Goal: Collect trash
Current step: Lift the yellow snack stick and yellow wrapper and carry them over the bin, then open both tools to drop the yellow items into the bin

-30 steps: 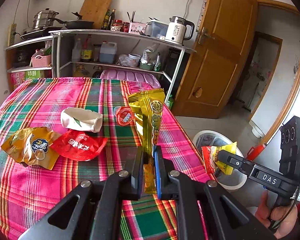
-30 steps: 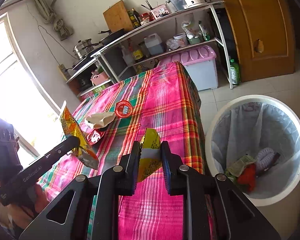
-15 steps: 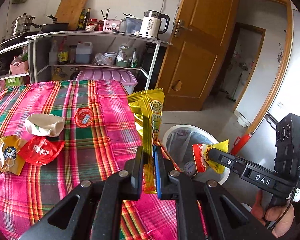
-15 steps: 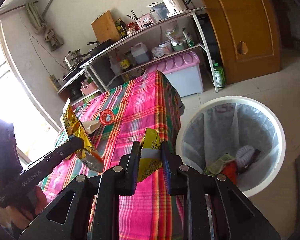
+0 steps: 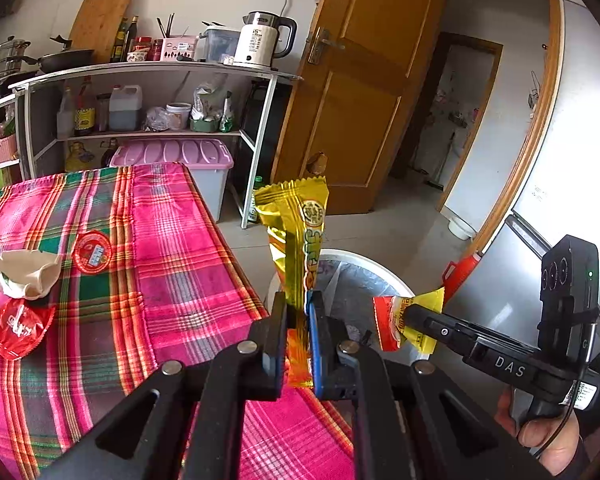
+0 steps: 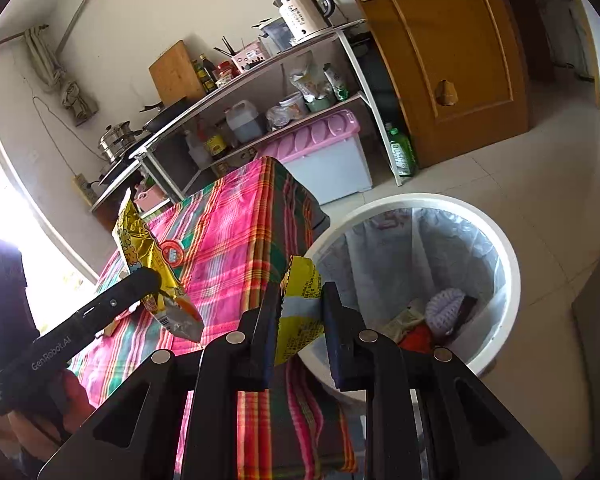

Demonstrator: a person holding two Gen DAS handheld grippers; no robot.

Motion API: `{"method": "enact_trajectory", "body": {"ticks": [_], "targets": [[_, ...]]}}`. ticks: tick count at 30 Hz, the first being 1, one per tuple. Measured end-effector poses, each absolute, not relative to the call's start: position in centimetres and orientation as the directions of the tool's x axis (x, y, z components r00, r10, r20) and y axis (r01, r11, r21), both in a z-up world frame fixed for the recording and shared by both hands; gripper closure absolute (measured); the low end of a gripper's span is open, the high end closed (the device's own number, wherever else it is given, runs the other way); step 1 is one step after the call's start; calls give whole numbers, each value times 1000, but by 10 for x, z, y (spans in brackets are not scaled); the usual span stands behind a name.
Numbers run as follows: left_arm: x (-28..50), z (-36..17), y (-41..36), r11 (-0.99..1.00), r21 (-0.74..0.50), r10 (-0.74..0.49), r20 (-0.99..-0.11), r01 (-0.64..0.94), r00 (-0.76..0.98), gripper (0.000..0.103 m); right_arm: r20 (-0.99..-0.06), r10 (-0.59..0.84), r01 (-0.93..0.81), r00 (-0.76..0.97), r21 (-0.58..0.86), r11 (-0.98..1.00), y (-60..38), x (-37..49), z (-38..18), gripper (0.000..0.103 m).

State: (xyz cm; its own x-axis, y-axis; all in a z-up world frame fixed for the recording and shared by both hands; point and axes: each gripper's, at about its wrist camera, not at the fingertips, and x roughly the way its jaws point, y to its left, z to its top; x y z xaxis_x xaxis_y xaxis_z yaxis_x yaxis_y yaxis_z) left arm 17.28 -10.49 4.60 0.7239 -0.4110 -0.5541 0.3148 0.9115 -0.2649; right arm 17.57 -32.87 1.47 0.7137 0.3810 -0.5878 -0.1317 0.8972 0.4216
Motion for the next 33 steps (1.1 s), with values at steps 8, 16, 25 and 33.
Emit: {"method": "enact_trajectory", "body": {"ticks": [8,16,25,33], "targets": [[186,35,-130,893,-272,-449,-572,357,687,93,-606,354,-83,713,428,900,-347,180,5,81],[202,15,-152,881,-269,-468,-618,389,632,92,-632,332,-38,700,431,901,-360,185,-10,81],[214,-3,-163,881,-284,-465,-666,377,583,83,-671,321,6,669,437,900,-371,195,-28,78],[215,-8,-165,886,-292,-457,-680,360,573,71,-691,309,21,653,425,905,-374,198,-34,76]]}}
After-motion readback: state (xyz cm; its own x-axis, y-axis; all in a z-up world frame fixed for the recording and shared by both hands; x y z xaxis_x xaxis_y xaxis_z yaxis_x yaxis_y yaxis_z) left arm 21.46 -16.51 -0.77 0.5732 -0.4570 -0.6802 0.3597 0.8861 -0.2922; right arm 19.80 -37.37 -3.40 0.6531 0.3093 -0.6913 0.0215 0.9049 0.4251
